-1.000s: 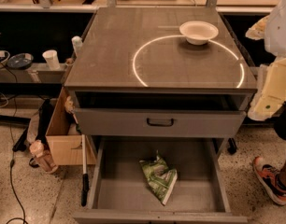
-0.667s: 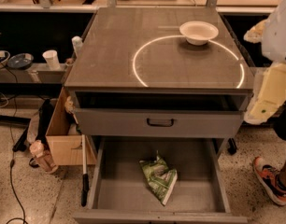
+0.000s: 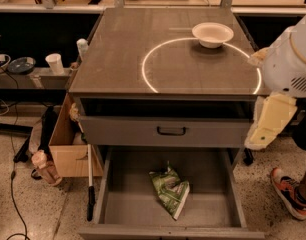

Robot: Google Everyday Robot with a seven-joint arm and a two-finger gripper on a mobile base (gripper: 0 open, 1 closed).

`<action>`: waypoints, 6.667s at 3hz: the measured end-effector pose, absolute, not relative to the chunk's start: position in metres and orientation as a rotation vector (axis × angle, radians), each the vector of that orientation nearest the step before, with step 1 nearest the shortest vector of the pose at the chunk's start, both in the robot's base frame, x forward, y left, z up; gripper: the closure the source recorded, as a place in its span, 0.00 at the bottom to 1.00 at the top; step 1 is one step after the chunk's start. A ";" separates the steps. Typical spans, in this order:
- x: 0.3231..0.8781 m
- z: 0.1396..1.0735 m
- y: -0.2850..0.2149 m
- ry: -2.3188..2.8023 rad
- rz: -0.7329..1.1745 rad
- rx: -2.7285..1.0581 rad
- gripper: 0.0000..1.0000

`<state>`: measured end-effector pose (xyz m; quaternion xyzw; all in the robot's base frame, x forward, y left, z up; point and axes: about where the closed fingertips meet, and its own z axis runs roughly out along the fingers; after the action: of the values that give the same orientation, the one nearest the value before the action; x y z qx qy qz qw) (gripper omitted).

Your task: Pick green jalapeno chip bag from middle drawer and place on counter

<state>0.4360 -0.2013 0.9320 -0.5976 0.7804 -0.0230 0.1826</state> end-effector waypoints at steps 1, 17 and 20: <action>0.436 0.900 -0.188 2.197 -0.024 -1.710 0.00; 0.465 0.492 -0.090 2.116 0.346 -1.876 0.00; 0.478 0.425 -0.089 2.221 0.343 -1.870 0.00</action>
Offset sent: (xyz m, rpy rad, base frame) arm 0.0004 0.0412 -0.1029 0.0418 0.0810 0.0835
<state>0.4781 -0.0893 0.4255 -0.6358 0.7552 0.1167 0.1090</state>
